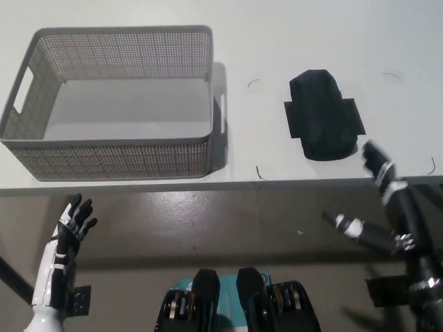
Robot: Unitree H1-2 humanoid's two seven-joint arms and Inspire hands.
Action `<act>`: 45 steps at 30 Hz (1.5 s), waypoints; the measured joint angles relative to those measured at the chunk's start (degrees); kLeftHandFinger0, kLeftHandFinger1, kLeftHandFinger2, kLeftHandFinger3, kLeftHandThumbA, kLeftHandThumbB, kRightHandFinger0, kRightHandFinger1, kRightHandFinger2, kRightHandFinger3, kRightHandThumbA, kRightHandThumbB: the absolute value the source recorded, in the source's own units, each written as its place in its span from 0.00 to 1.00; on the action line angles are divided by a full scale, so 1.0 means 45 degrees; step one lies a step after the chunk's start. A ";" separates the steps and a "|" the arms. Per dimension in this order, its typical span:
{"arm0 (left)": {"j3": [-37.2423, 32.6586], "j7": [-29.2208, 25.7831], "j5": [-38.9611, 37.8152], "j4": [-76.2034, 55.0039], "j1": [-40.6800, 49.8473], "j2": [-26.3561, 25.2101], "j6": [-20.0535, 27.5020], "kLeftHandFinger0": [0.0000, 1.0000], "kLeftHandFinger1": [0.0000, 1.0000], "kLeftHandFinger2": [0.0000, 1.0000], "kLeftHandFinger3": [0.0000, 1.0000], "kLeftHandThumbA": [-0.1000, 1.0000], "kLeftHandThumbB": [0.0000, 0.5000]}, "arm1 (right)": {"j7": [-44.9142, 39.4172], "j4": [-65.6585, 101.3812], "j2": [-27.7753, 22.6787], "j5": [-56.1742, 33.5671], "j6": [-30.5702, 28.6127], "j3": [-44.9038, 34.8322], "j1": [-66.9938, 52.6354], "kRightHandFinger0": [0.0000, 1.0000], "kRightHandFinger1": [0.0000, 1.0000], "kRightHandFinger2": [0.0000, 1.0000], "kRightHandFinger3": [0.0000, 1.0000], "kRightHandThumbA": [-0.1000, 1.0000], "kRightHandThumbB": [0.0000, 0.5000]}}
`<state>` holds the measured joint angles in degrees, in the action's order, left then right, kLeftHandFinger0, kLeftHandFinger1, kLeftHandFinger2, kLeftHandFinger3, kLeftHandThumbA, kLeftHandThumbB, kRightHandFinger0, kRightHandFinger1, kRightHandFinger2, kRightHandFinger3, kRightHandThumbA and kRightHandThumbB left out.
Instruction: Use the right hand to push the pencil case on the right hand side to the container on the left side
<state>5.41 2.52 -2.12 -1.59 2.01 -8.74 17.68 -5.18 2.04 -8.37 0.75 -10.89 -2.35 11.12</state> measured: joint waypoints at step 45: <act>-0.0112 0.0270 -0.0077 -0.0042 0.0156 -0.0030 0.0087 1.00 1.00 1.00 1.00 1.00 0.22 | 0.0718 -1.8395 -0.0978 0.0023 -0.1342 -0.0881 1.2051 1.00 1.00 1.00 1.00 1.00 0.47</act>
<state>4.91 3.74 -2.47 -1.77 2.71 -8.87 18.07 -1.95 -80.74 -12.77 0.86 -16.93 -6.32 65.35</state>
